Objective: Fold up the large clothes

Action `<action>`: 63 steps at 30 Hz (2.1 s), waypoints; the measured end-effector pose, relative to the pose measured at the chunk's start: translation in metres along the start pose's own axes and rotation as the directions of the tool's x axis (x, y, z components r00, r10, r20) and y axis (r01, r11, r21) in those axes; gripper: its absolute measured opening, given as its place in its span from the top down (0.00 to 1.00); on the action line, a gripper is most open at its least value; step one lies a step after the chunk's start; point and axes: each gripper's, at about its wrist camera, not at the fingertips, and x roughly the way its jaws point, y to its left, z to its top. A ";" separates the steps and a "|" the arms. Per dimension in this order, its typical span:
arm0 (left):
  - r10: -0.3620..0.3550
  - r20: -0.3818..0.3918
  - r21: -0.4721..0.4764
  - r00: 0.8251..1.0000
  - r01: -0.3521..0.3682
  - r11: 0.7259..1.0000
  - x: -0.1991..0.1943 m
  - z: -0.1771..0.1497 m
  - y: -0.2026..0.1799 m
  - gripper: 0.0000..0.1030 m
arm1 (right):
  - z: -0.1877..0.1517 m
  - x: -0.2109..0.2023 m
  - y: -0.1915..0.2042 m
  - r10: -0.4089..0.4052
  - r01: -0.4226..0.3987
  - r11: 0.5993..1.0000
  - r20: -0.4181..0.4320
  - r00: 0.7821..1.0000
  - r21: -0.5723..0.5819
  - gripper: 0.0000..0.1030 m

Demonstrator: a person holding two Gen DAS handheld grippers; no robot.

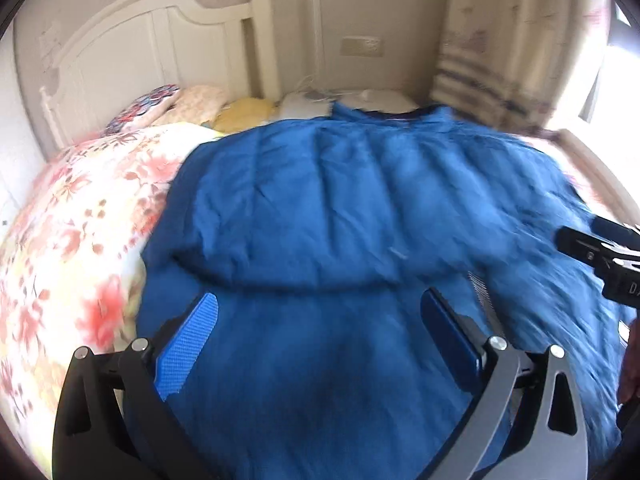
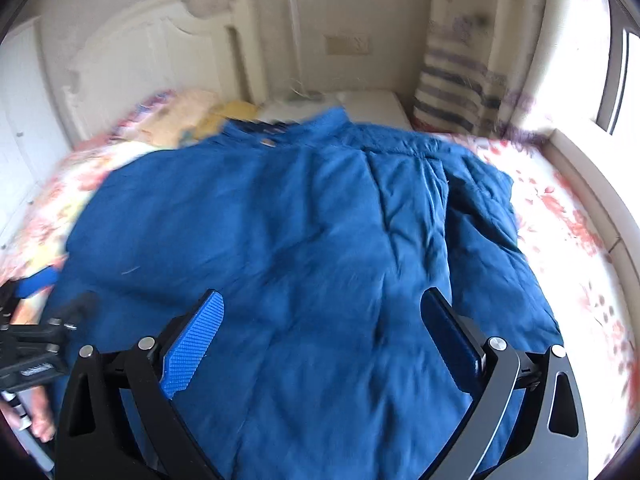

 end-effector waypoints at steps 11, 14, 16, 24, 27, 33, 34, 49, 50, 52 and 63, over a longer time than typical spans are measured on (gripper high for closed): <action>0.043 -0.106 0.060 0.993 -0.037 0.998 0.000 -0.040 -0.009 0.02 | -0.051 0.002 0.015 -0.035 0.012 0.992 -0.178 0.983 -0.126 0.04; 0.070 -0.080 0.038 0.994 -0.068 0.997 -0.014 -0.056 0.012 0.02 | -0.059 -0.015 -0.005 -0.093 0.077 0.990 -0.138 0.986 -0.118 0.04; 0.052 -0.133 -0.021 0.990 -0.055 0.998 -0.004 -0.068 0.033 0.02 | -0.073 -0.010 -0.024 -0.113 0.100 0.992 -0.170 0.979 -0.083 0.04; 0.087 -0.102 -0.053 0.991 -0.093 0.994 -0.025 -0.073 0.033 0.02 | -0.078 -0.031 -0.022 -0.079 0.071 0.996 -0.134 0.988 -0.061 0.04; 0.008 -0.017 -0.027 1.000 -0.009 1.000 -0.060 -0.083 0.015 0.02 | -0.092 -0.054 0.003 0.017 -0.029 0.992 -0.097 0.995 -0.119 0.04; 0.014 -0.047 0.143 0.999 -0.007 0.990 -0.053 -0.109 -0.023 0.02 | -0.125 -0.055 0.024 0.026 -0.062 0.970 -0.154 0.988 -0.234 0.04; -0.019 -0.071 0.108 0.997 0.027 0.994 -0.050 -0.106 -0.017 0.02 | -0.124 -0.055 0.024 0.029 -0.065 0.972 -0.158 0.987 -0.228 0.04; 0.015 -0.066 0.060 0.998 -0.011 0.998 -0.084 -0.141 0.001 0.03 | -0.172 -0.094 0.034 0.094 -0.125 0.957 -0.126 0.987 -0.261 0.04; 0.012 -0.059 0.051 0.998 -0.009 0.999 -0.092 -0.142 -0.001 0.03 | -0.171 -0.098 0.036 0.068 -0.101 0.959 -0.131 0.989 -0.264 0.04; -0.050 -0.015 0.074 0.999 0.051 0.996 -0.114 -0.147 -0.009 0.02 | -0.173 -0.112 0.038 0.066 -0.095 0.957 -0.110 0.992 -0.275 0.04; -0.021 0.034 0.161 0.999 0.015 0.987 -0.140 -0.189 -0.011 0.02 | -0.207 -0.143 0.037 0.099 -0.119 0.941 -0.080 0.992 -0.317 0.04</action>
